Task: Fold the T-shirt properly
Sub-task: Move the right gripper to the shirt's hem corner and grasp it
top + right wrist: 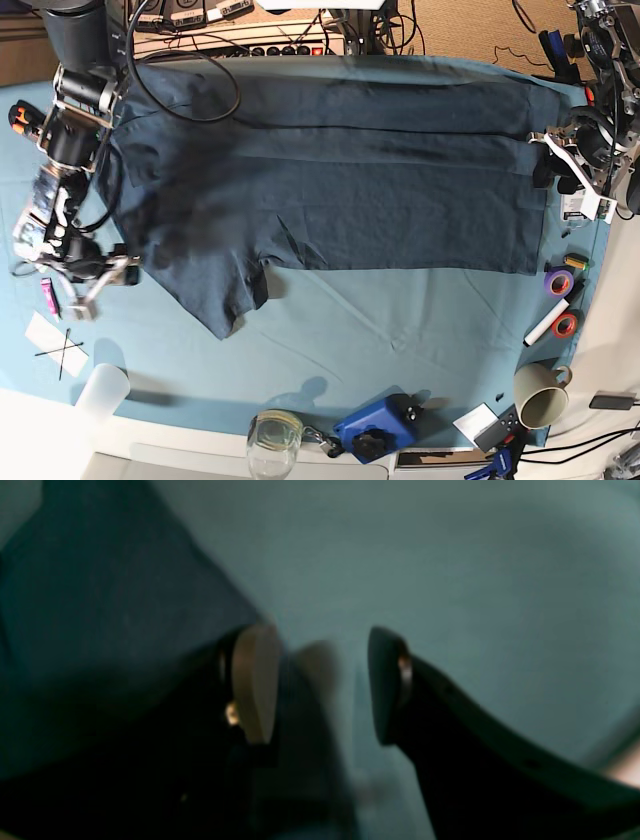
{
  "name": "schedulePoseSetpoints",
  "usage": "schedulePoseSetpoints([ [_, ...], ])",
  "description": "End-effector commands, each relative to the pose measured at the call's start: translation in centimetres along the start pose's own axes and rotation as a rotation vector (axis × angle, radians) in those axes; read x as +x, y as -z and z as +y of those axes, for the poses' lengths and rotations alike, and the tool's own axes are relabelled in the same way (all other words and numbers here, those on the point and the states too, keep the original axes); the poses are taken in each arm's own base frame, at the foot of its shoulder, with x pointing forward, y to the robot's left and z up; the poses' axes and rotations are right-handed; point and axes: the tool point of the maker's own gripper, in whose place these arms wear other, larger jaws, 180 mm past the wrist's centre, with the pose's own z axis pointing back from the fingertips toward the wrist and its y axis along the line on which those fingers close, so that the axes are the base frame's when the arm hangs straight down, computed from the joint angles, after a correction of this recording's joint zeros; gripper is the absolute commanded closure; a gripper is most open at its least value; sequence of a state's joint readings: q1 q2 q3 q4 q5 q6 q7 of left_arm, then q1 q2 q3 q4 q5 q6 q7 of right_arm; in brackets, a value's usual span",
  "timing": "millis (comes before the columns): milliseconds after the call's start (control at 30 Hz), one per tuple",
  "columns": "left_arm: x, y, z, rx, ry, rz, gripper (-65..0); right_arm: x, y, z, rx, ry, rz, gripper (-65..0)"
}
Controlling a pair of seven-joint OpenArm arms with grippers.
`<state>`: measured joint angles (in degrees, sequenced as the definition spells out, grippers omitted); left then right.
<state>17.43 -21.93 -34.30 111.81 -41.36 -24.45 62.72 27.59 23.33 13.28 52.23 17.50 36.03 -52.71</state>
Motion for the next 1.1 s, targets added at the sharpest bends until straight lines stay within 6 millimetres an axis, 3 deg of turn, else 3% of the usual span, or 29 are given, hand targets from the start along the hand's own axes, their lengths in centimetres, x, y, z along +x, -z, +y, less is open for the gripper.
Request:
schedulePoseSetpoints([
  [0, 1.3, -0.5, 0.2, 0.005, 0.021, -0.039, -27.5, 2.3, -0.9, -1.2, -0.029, -0.006, -0.059, -29.0],
  [233, 1.2, -0.4, 0.0, 0.002, 0.015, -0.041, -27.5, -2.4, 0.2, -0.9, -0.02, 0.016, 0.107, -28.1],
  [300, 1.1, -0.3, -0.2, -0.003, 0.006, -0.044, -27.5, -4.1, 0.1, -0.7, -0.01, 0.025, 0.177, -20.8],
  [400, 0.9, 0.0, -0.8, -0.016, -0.015, -0.053, -27.5, -6.5, -0.3, 0.4, 0.045, 0.063, 0.286, -2.2],
  [467, 0.8, 0.1, -1.1, -0.023, -0.028, -0.056, -27.5, -7.3, -0.4, 1.0, 0.074, 0.08, 0.312, 0.0],
  [767, 0.5, 0.5, -1.8, -0.037, -0.055, -0.061, -27.5, -6.2, -2.2, 4.4, 0.276, 0.069, 0.264, 0.0],
  [1067, 0.5, 0.5, -1.8, -0.037, -0.055, -0.061, -27.5, -5.1, -5.8, 7.0, 0.222, -0.09, 0.143, 0.0],
])
